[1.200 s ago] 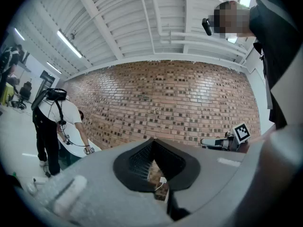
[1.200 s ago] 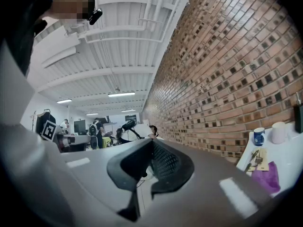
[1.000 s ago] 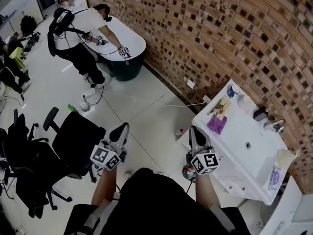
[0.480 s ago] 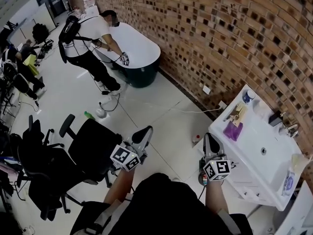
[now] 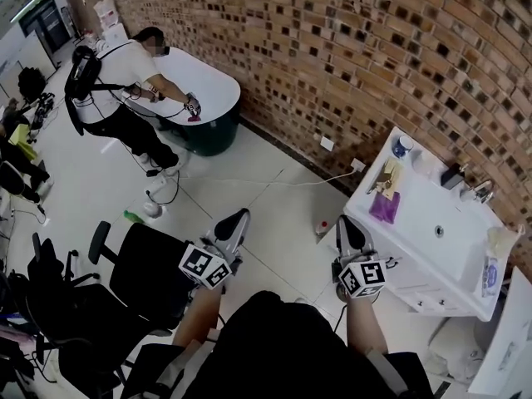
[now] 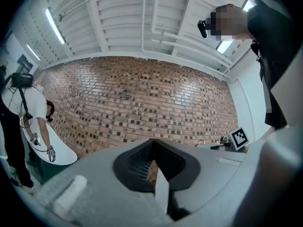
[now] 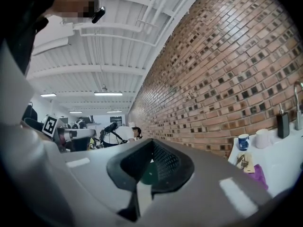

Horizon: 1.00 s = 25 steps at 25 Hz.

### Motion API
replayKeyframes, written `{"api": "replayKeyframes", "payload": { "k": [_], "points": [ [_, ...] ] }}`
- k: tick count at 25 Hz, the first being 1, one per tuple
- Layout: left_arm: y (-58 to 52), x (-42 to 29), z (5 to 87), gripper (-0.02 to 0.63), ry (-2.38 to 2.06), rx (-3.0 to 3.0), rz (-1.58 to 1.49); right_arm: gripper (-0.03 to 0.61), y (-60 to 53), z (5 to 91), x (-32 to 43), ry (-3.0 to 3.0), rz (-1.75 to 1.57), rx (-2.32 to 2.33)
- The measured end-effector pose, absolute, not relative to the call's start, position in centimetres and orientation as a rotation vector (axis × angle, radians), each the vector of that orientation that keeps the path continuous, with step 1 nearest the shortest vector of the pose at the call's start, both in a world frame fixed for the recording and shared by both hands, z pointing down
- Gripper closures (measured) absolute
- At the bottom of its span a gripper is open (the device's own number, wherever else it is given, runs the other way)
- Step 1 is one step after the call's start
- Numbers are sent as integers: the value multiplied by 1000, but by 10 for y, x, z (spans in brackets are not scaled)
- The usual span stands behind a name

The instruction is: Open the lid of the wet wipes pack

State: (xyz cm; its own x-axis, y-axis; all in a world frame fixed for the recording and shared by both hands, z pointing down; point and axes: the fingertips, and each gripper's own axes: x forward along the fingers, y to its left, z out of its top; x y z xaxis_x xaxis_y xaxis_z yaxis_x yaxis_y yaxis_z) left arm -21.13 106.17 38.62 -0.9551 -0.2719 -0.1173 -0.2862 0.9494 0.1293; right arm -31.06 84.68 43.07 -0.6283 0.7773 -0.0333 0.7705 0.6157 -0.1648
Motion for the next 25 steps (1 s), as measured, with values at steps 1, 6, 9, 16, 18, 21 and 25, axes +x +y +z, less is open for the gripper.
{"api": "replayKeyframes", "payload": {
  "k": [1, 6, 9, 16, 18, 21, 25],
  "points": [
    [1061, -214, 388, 614, 2999, -464, 227, 575, 845, 430, -309, -2800, 242, -1315],
    [1057, -223, 395, 614, 2971, -601, 242, 575, 826, 428, -296, -2873, 248, -1170],
    [1053, -230, 405, 614, 2973, -664, 237, 575, 811, 429, -287, -2900, 257, -1088],
    [1007, -238, 414, 614, 2947, -920, 282, 575, 761, 428, -259, -2940, 267, -857],
    [999, -237, 422, 614, 2945, -961, 299, 575, 758, 429, -248, -2923, 314, -876],
    [991, -236, 431, 614, 2953, -984, 312, 575, 749, 433, -240, -2926, 319, -842],
    [971, -234, 430, 614, 2938, -1019, 334, 575, 726, 430, -237, -2952, 328, -810]
  ]
}}
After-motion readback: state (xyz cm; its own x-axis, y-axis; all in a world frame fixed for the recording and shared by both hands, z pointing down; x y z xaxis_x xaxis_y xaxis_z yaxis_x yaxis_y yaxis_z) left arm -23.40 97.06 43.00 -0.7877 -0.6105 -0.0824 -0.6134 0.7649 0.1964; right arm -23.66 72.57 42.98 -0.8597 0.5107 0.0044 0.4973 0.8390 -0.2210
